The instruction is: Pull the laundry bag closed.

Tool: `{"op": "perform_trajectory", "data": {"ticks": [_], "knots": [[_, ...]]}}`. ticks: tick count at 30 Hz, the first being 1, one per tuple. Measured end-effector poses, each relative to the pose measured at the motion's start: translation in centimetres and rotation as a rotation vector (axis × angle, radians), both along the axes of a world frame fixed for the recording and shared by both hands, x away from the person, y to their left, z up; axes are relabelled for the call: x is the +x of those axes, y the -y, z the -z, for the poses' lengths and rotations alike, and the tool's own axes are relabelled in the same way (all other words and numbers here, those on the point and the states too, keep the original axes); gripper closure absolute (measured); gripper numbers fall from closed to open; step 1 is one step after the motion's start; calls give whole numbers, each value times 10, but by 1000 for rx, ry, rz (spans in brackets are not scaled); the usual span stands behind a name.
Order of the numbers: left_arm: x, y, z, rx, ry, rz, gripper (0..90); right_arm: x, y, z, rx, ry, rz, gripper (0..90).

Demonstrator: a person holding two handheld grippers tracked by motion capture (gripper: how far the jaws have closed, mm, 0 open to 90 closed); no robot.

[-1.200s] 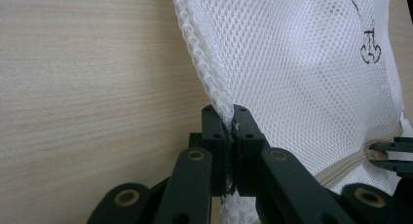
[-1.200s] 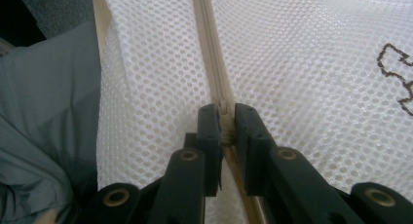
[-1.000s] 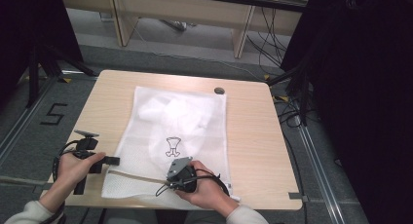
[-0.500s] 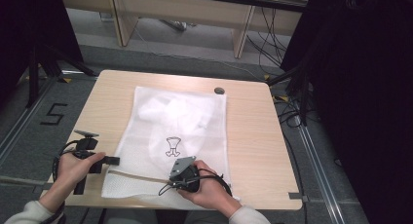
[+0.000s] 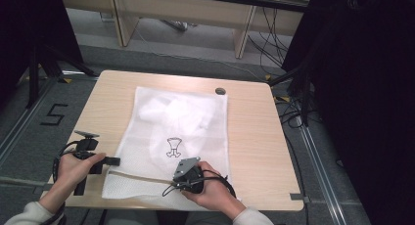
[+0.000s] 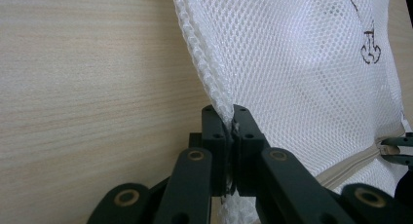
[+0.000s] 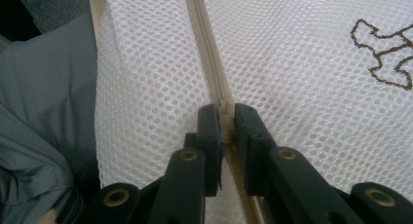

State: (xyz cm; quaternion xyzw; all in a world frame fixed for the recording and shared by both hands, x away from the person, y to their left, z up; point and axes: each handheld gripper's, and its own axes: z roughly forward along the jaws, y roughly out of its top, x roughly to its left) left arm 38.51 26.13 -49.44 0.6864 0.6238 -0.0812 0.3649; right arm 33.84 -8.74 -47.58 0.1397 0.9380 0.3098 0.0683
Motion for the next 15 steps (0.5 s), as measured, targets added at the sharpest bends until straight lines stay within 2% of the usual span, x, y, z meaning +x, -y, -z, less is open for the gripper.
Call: {"op": "perform_trajectory", "data": {"ticks": [1,2,7,9,15], "knots": [[0,0,0,1,0,1,857,0,0,0,1,6,-2,825],[0,0,0,0,0,1,857,-1,2,0,1,-7,21,825],[0,0,0,3,2,1,856,-1,6,0,1,-5,9,825],[0,0,0,2,0,1,857,-2,7,-1,3,-11,30,825],[0,0,0,1,0,0,857,-1,8,-1,4,0,10,825]]}}
